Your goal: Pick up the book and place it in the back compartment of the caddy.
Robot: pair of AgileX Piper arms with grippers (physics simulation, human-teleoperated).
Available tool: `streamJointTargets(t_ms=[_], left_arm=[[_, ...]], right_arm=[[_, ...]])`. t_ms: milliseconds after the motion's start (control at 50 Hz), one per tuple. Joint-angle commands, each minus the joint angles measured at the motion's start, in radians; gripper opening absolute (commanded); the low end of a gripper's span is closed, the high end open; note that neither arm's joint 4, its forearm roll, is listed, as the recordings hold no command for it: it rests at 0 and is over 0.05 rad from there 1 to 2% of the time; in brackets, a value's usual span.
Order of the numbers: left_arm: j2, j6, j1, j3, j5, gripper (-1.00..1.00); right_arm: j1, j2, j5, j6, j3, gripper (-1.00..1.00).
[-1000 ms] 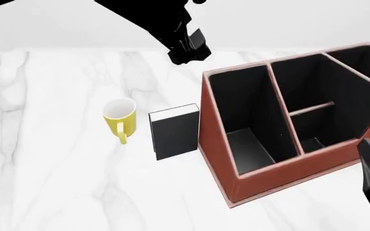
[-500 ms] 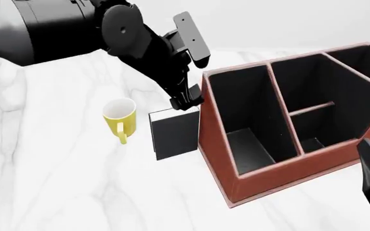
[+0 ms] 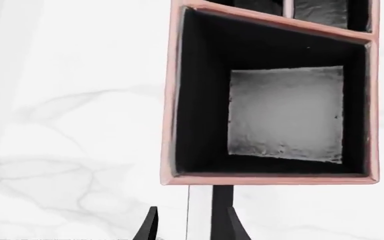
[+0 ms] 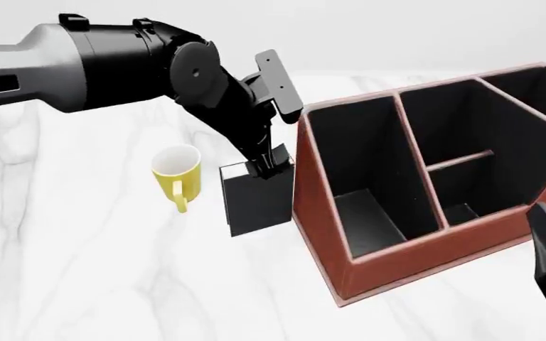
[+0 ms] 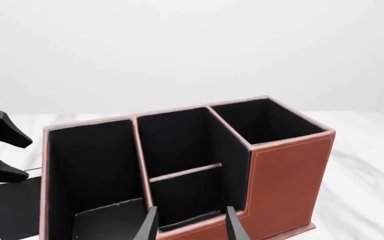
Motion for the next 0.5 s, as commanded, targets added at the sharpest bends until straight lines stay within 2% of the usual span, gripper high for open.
streamJointTargets(t_ms=[20,120,200,360,420,500], left_arm=[[0.021,0.007,0.016,0.005,-0.02,1.0],[0.025,0.002,0.01,0.016,-0.028,1.0],[0.041,-0.034,-0.02,0.08,-0.084,1.0],[0.056,-0.04,-0.019,0.117,-0.122,1.0],[0.077,-0.051,-0.016,0.166,-0.169,1.0],[0.082,-0.054,-0.012,0.168,-0.172,1.0]], right_arm=[[-0.001,0.011,-0.011,0.001,0.0,1.0],[-0.001,0.009,-0.009,0.002,-0.001,1.0],[-0.002,-0.002,0.003,0.005,-0.002,1.0],[-0.001,-0.004,0.004,0.005,-0.002,1.0],[-0.001,-0.002,0.002,0.004,-0.002,1.0],[-0.001,-0.003,0.003,0.004,-0.002,1.0]])
